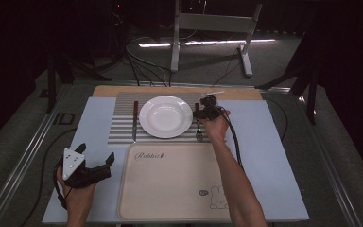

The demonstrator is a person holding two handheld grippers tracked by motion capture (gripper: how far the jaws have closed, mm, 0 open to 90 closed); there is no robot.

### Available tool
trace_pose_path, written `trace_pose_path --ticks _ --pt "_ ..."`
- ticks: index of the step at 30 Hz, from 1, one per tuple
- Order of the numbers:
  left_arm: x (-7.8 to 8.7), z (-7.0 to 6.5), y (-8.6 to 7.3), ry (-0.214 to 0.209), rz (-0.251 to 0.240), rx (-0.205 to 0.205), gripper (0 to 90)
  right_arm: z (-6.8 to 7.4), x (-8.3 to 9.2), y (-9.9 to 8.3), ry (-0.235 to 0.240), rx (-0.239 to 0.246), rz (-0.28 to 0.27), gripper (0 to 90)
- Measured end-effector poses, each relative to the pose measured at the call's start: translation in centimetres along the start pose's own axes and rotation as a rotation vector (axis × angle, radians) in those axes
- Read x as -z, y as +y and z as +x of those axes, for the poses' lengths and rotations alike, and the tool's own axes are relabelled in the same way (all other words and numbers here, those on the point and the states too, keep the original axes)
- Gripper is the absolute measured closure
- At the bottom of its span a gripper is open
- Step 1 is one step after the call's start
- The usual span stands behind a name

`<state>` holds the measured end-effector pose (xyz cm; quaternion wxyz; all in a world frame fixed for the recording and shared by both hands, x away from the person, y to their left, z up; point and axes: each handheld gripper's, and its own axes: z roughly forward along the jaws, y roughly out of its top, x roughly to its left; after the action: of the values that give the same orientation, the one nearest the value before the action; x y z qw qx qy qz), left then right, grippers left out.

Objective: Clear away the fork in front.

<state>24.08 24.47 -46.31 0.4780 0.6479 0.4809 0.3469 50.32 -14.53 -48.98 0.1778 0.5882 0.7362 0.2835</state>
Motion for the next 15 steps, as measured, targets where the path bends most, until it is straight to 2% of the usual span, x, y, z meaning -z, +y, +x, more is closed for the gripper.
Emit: trace_pose_path --ticks 2,6,10,11,13,15 --pt "0.0 0.0 0.0 0.000 0.001 0.000 0.1 0.1 -0.2 0.0 -0.019 0.001 0.002 41.1" --pt "0.1 0.1 0.0 0.002 -0.003 0.002 0.1 0.2 -0.8 -0.2 -0.006 -0.003 0.022 48.1" --pt "0.2 0.2 0.1 0.003 -0.010 0.007 0.1 0.3 -1.3 -0.3 -0.012 -0.005 0.034 63.2" --pt "0.3 0.2 0.1 0.002 -0.012 0.008 0.1 0.3 -1.4 -0.4 -0.015 0.000 0.041 64.5" --pt "0.3 0.3 0.1 0.004 -0.014 0.011 0.1 0.1 -1.4 -0.4 0.003 -0.024 0.045 68.2" --pt "0.3 0.3 0.1 0.005 -0.013 0.011 0.1 0.0 -1.4 -0.4 0.006 -0.017 0.050 69.4"
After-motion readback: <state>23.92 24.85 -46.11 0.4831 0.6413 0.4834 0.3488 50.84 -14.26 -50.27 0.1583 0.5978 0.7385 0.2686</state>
